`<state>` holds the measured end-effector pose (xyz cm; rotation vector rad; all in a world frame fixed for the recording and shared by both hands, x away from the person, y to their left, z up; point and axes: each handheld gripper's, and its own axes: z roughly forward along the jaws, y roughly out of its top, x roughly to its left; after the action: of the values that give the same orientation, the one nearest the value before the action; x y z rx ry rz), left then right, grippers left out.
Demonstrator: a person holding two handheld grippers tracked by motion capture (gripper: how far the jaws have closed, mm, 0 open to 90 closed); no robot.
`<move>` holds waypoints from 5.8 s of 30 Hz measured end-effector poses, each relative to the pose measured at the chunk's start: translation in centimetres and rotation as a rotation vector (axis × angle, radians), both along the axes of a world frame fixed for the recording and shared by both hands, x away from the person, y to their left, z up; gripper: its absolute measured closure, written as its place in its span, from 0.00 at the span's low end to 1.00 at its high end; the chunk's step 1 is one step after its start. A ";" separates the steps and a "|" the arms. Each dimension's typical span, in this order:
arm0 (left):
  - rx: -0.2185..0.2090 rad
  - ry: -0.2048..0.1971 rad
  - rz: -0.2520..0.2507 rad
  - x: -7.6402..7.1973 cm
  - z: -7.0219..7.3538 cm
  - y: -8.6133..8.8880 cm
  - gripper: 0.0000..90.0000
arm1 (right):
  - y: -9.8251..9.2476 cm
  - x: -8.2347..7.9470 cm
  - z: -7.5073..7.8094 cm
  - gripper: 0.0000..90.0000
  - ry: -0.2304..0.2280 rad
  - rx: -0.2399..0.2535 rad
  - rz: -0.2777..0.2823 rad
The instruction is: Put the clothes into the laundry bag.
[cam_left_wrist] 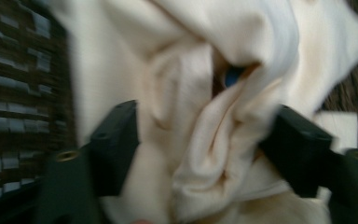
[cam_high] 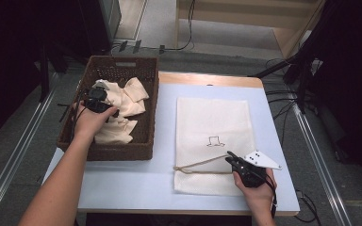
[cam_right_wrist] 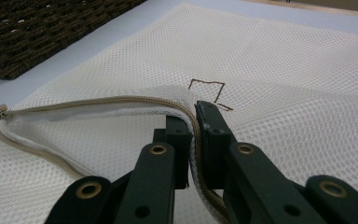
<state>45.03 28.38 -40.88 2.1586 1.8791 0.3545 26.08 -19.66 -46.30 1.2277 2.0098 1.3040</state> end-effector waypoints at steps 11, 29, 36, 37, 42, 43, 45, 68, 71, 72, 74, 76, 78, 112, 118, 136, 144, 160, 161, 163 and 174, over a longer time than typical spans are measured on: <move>-0.057 0.063 -0.040 0.5 -1.3 -0.2 0.37 | 0.3 0.1 -0.2 0.95 0.006 -0.002 0.007; -0.766 -0.246 -0.591 -4.5 8.1 -0.9 0.86 | 0.0 0.2 -0.2 0.95 0.000 0.001 0.007; -0.223 -0.324 -0.109 -2.4 4.9 0.9 0.79 | 0.3 0.2 -0.2 0.95 0.000 -0.003 0.009; -0.184 -0.309 -0.068 -2.0 4.3 0.9 0.71 | 0.3 0.1 -0.2 0.95 -0.002 -0.003 0.008; -0.052 -0.346 0.029 -0.8 3.6 -0.1 0.33 | 0.0 0.2 -0.2 0.95 0.002 0.002 0.007; -0.053 -0.369 0.023 -0.8 3.8 -0.4 0.31 | 0.0 0.2 -0.3 0.95 0.002 0.003 0.007; -0.045 -0.410 0.028 -0.6 3.9 -0.9 0.28 | 0.0 0.3 -0.4 0.95 0.002 -0.001 0.008; 0.047 -0.023 0.036 5.9 -2.4 -2.8 0.00 | 0.5 0.3 -0.7 0.94 0.015 -0.007 0.012; 0.093 -0.050 0.003 5.7 -2.8 -3.2 0.00 | 0.4 0.3 -0.8 0.94 0.017 -0.006 0.014; 0.106 -0.057 -0.012 5.6 -2.6 -3.3 0.05 | 0.4 0.3 -0.8 0.94 0.016 -0.006 0.014; 0.128 -0.066 -0.056 5.2 -2.1 -3.6 0.32 | 0.4 0.2 -0.7 0.94 0.014 -0.007 0.013; 0.200 -0.072 -0.080 4.9 -1.0 -4.3 0.54 | 0.4 0.2 -0.7 0.94 0.014 -0.008 0.014; 0.172 -0.054 -0.072 4.6 -0.3 -4.7 0.74 | 0.4 0.2 -0.7 0.94 0.011 -0.006 0.016; -0.476 -0.658 -0.396 -9.2 14.3 -7.9 0.76 | 0.5 0.6 -0.7 0.97 0.015 0.013 0.023; -0.533 -0.621 -0.519 -12.0 13.5 -11.3 0.76 | 0.5 0.6 -0.6 0.97 0.021 0.020 0.023; -0.650 -0.391 -0.722 -18.9 4.2 -16.5 0.76 | 1.5 1.3 2.3 0.96 0.063 0.051 -0.004; -0.626 -0.293 -0.887 -20.3 1.1 -18.5 0.76 | 0.9 2.2 1.2 0.96 0.092 0.057 -0.017; -0.634 -0.043 -0.991 -20.0 -2.8 -21.3 0.75 | 0.8 3.0 2.7 0.97 0.057 0.119 -0.018; -0.633 -0.035 -0.987 -20.0 -2.9 -21.4 0.75 | 0.8 2.9 3.0 0.97 0.043 0.132 -0.012; -0.642 -0.023 -0.964 -19.8 -3.1 -21.5 0.74 | 0.9 2.7 3.3 0.97 0.022 0.138 -0.004; -0.678 -0.097 -0.786 -18.7 -2.1 -20.7 0.74 | 1.9 1.4 4.5 0.97 -0.044 0.138 0.014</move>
<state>26.28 7.65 -43.00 2.0960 0.7875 -0.2930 27.52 -17.77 -41.82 1.2360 1.9284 1.4849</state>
